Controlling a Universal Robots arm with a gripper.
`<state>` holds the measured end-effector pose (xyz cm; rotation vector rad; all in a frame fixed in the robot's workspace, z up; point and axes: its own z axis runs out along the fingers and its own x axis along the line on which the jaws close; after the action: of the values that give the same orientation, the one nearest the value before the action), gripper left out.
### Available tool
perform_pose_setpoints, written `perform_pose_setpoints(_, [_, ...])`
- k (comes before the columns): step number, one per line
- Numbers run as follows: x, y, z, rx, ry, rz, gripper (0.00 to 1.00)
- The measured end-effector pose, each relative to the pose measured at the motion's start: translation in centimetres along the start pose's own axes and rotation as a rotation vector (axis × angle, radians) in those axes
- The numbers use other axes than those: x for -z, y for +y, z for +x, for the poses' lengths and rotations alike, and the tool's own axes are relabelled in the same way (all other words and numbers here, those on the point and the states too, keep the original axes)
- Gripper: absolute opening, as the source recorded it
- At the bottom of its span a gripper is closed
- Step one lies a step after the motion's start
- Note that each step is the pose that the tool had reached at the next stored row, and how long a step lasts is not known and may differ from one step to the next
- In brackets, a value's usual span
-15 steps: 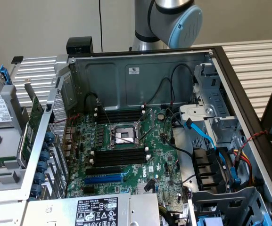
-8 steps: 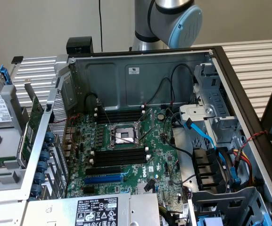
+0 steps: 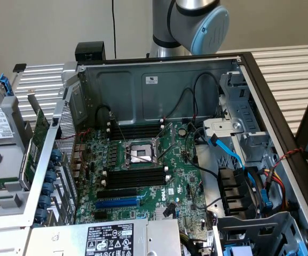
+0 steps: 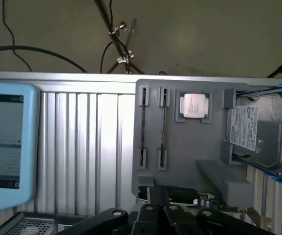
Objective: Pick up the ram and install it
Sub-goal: 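Pick up the ram and move it above insertion slot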
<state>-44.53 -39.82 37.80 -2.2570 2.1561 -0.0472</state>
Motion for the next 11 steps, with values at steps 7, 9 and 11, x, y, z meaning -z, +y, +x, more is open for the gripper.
perform_pose_setpoints(7, [-0.74, 0.33, 0.0, 0.008, -0.0009, -0.0047, 0.11])
perform_pose_setpoints(9, [-0.93, 0.42, 0.0, 0.008, -0.0013, -0.0137, 0.11])
perform_pose_setpoints(11, [-1.05, 0.53, 0.0, 0.008, -0.0019, -0.0272, 0.11])
